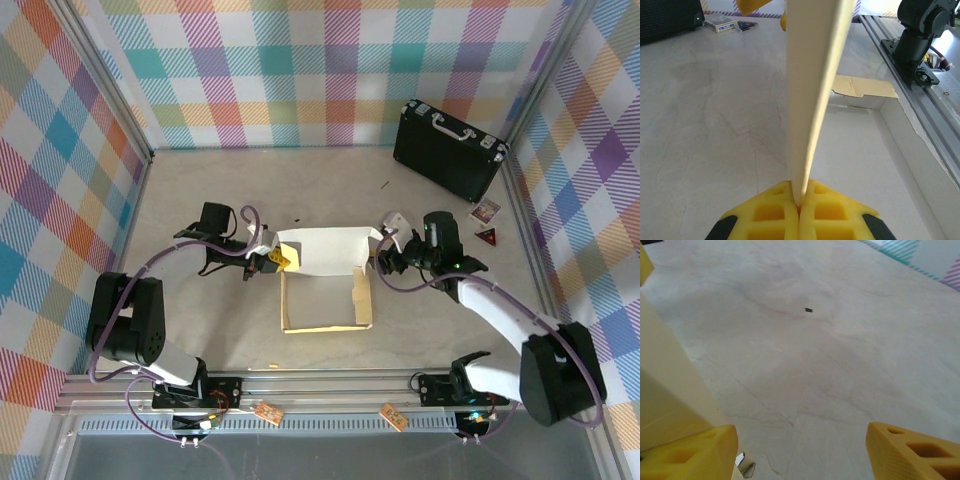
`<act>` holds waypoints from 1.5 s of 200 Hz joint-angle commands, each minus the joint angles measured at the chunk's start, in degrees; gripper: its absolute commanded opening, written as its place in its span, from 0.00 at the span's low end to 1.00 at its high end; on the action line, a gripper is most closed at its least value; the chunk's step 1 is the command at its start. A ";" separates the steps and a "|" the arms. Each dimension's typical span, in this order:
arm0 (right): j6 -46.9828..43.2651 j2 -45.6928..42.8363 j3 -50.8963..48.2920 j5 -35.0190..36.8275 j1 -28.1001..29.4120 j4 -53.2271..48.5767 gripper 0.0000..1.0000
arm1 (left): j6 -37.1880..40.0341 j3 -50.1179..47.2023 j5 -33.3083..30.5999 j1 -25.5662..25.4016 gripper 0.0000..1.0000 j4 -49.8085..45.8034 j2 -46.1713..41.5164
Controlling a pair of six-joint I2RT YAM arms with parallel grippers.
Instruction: Fold the paper box
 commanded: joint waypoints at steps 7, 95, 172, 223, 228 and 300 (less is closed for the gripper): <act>8.11 -6.26 -5.56 7.78 1.15 3.66 0.68 | 2.25 1.62 2.81 -0.60 0.00 -0.40 0.34; 11.22 -6.81 -9.81 1.58 1.75 10.31 0.62 | 3.09 1.88 2.20 -0.59 0.00 -1.45 0.43; 4.41 -2.76 -7.31 -11.10 2.89 16.27 0.62 | 8.04 3.61 3.37 -0.59 0.00 -7.66 1.13; 0.50 3.08 -4.32 -18.32 2.89 20.66 0.63 | 16.99 6.08 6.68 -0.59 0.00 -17.30 1.84; 0.12 3.45 -4.05 -19.13 2.89 20.87 0.63 | 18.95 6.62 7.04 -0.59 0.00 -19.29 2.07; -2.44 6.03 -2.05 -31.82 2.92 21.30 0.59 | 83.73 21.16 17.84 2.32 0.00 -81.55 18.97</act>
